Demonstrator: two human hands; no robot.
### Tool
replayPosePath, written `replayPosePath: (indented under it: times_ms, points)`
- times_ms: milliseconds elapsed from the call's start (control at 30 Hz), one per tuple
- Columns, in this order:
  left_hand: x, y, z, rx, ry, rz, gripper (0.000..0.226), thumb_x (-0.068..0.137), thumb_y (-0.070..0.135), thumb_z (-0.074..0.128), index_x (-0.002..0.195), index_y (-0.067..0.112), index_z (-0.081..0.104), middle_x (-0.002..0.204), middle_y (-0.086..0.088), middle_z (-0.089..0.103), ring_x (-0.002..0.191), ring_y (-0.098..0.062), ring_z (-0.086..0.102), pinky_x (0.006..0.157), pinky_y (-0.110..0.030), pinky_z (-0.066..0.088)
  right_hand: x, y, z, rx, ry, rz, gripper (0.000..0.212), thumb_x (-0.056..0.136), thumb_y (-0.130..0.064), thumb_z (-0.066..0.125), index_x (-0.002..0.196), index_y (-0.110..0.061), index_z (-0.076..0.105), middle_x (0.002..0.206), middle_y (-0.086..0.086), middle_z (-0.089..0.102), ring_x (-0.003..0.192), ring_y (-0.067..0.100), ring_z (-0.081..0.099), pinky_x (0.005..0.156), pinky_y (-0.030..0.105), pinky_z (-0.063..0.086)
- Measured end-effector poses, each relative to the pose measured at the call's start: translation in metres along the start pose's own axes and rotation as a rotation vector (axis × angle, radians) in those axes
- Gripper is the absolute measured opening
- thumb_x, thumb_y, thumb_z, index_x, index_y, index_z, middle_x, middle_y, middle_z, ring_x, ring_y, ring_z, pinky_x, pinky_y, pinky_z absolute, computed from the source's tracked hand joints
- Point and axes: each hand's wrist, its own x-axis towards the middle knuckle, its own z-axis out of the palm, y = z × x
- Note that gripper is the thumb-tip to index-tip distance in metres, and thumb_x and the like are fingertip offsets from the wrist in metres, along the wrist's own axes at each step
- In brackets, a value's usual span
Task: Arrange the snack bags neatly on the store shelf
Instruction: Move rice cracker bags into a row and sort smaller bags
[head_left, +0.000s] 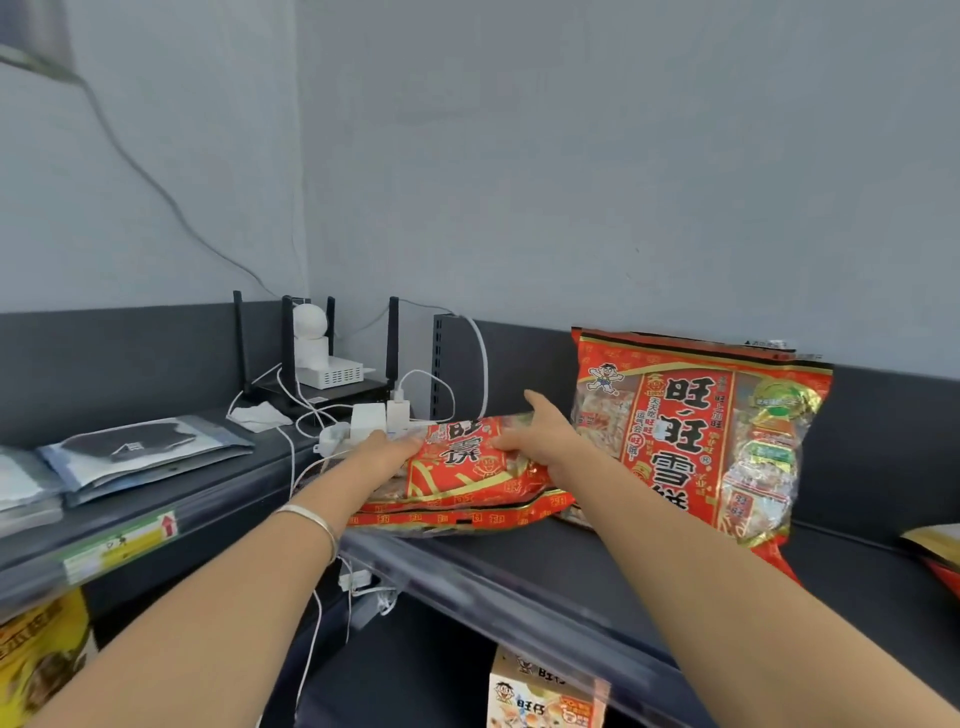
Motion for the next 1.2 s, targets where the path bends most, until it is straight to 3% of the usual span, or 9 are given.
replayPosePath:
  times_ms: [167, 267, 333, 500, 600, 700, 867, 1033, 1200]
  points:
    - [-0.012, 0.002, 0.01, -0.368, 0.14, 0.001, 0.074, 0.09, 0.059, 0.045, 0.143, 0.011, 0.027, 0.14, -0.015, 0.042, 0.126, -0.036, 0.043, 0.099, -0.039, 0.037, -0.019, -0.011, -0.017, 0.035, 0.04, -0.253, 0.08, 0.082, -0.005, 0.07, 0.147, -0.029, 0.03, 0.136, 0.01, 0.049, 0.095, 0.026, 0.069, 0.079, 0.046, 0.059]
    - [-0.02, 0.007, 0.011, -0.716, 0.128, -0.096, 0.082, 0.079, 0.069, 0.052, 0.136, 0.011, 0.039, 0.127, -0.018, 0.057, 0.109, -0.038, 0.058, 0.095, -0.051, 0.046, -0.031, -0.012, -0.025, 0.085, 0.159, -0.363, 0.067, 0.087, -0.015, 0.067, 0.145, -0.025, 0.035, 0.139, 0.001, 0.047, 0.115, 0.019, 0.058, 0.094, 0.046, 0.053]
    - [-0.03, 0.012, 0.012, -0.851, 0.041, -0.102, 0.065, 0.083, 0.064, 0.053, 0.118, 0.01, 0.055, 0.108, -0.017, 0.067, 0.093, -0.034, 0.065, 0.087, -0.047, 0.051, -0.037, -0.011, -0.032, 0.169, 0.239, -0.354, 0.071, 0.086, -0.029, 0.068, 0.147, -0.024, 0.032, 0.138, -0.001, 0.048, 0.122, 0.02, 0.053, 0.1, 0.048, 0.048]
    - [-0.051, 0.022, 0.024, -0.879, -0.012, 0.003, 0.07, 0.067, 0.061, 0.072, 0.118, 0.014, 0.059, 0.1, -0.013, 0.071, 0.088, -0.034, 0.069, 0.086, -0.053, 0.052, -0.043, -0.005, -0.059, 0.559, 0.131, 0.026, 0.118, 0.052, -0.064, 0.078, 0.149, -0.029, 0.02, 0.136, 0.013, 0.055, 0.115, 0.035, 0.06, 0.097, 0.06, 0.046]
    - [-0.062, 0.031, 0.035, -0.939, 0.065, 0.103, 0.058, 0.074, 0.051, 0.072, 0.119, 0.016, 0.059, 0.102, -0.01, 0.071, 0.092, -0.031, 0.068, 0.088, -0.054, 0.051, -0.07, -0.006, -0.077, 0.609, 0.035, 0.03, 0.08, 0.068, -0.06, 0.077, 0.127, -0.012, 0.053, 0.104, 0.009, 0.072, 0.095, 0.029, 0.07, 0.092, 0.05, 0.053]
    - [-0.077, 0.046, 0.047, -0.929, 0.065, 0.218, 0.044, 0.085, 0.04, 0.064, 0.123, 0.019, 0.056, 0.108, -0.006, 0.069, 0.1, -0.026, 0.065, 0.087, -0.045, 0.051, -0.08, 0.002, -0.102, 0.662, 0.051, -0.018, 0.055, 0.082, -0.047, 0.07, 0.121, -0.011, 0.057, 0.098, 0.01, 0.074, 0.089, 0.029, 0.072, 0.086, 0.047, 0.056]
    - [-0.094, 0.066, 0.078, -0.836, 0.03, 0.305, 0.026, 0.092, 0.037, 0.053, 0.115, 0.028, 0.05, 0.105, 0.003, 0.064, 0.095, -0.018, 0.064, 0.081, -0.041, 0.052, -0.098, 0.02, -0.14, 0.613, 0.254, -0.123, 0.034, 0.087, -0.032, 0.069, 0.111, -0.013, 0.054, 0.089, 0.008, 0.073, 0.076, 0.025, 0.073, 0.065, 0.037, 0.061]
    - [-0.095, 0.083, 0.117, -0.727, -0.029, 0.371, 0.042, 0.096, 0.034, 0.048, 0.134, 0.021, 0.042, 0.127, 0.007, 0.052, 0.114, -0.015, 0.052, 0.1, -0.038, 0.04, -0.109, 0.046, -0.157, 0.276, 0.653, -0.09, 0.095, 0.056, -0.083, 0.055, 0.127, -0.019, 0.051, 0.111, 0.004, 0.069, 0.095, 0.025, 0.069, 0.081, 0.048, 0.058]
    - [-0.077, 0.087, 0.154, -0.583, -0.122, 0.297, 0.047, 0.096, 0.042, 0.045, 0.139, 0.028, 0.033, 0.134, 0.004, 0.049, 0.124, -0.023, 0.048, 0.103, -0.04, 0.039, -0.117, 0.082, -0.167, 0.234, 0.758, 0.032, 0.049, 0.088, -0.062, 0.05, 0.115, -0.02, 0.047, 0.096, 0.001, 0.065, 0.083, 0.02, 0.068, 0.08, 0.046, 0.058]
